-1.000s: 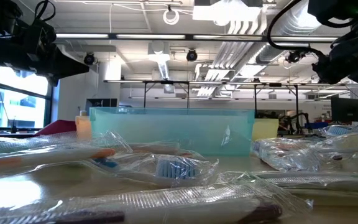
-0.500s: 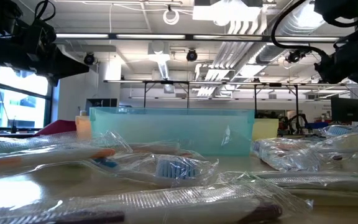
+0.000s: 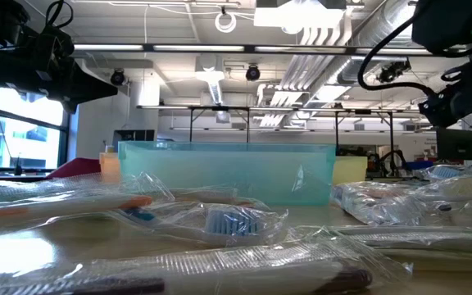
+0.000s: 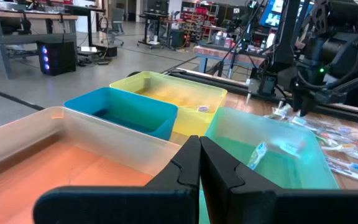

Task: Pick & Place Toothbrushes
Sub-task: Put the purple toothbrush into the yellow bin

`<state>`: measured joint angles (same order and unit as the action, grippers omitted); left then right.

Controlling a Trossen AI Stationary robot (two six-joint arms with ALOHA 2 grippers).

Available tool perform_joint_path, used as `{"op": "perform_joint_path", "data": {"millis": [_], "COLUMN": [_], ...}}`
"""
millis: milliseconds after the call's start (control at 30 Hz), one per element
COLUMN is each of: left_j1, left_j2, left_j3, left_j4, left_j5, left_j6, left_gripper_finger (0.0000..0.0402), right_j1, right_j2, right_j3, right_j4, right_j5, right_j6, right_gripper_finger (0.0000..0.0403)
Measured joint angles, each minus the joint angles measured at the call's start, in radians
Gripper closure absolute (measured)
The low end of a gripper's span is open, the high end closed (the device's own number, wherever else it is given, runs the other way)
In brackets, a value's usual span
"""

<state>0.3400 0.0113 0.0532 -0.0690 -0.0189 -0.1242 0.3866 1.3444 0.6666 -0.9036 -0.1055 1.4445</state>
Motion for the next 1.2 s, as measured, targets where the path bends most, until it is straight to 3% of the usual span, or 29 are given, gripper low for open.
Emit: {"op": "perform_joint_path", "data": {"millis": [533,767,1200], "left_j1": [0.000,0.000,0.000], "left_j2": [0.000,0.000,0.000], "left_j3": [0.000,0.000,0.000], "left_j4": [-0.001,-0.001,-0.001], "left_j5": [0.000,0.000,0.000], "left_j6": [0.000,0.000,0.000], "left_gripper_finger": [0.0402,0.0402,0.0402], "right_j1": [0.000,0.000,0.000], "right_j2": [0.022,0.022,0.022], "right_j3": [0.000,-0.002,-0.078], "right_j4": [0.046,0.049,0.103], "right_j5": [0.003,0.055,0.028], "right_j6": [-0.008,-0.009,0.017], "right_gripper_finger": [0.0274,0.0274,0.0274]}}
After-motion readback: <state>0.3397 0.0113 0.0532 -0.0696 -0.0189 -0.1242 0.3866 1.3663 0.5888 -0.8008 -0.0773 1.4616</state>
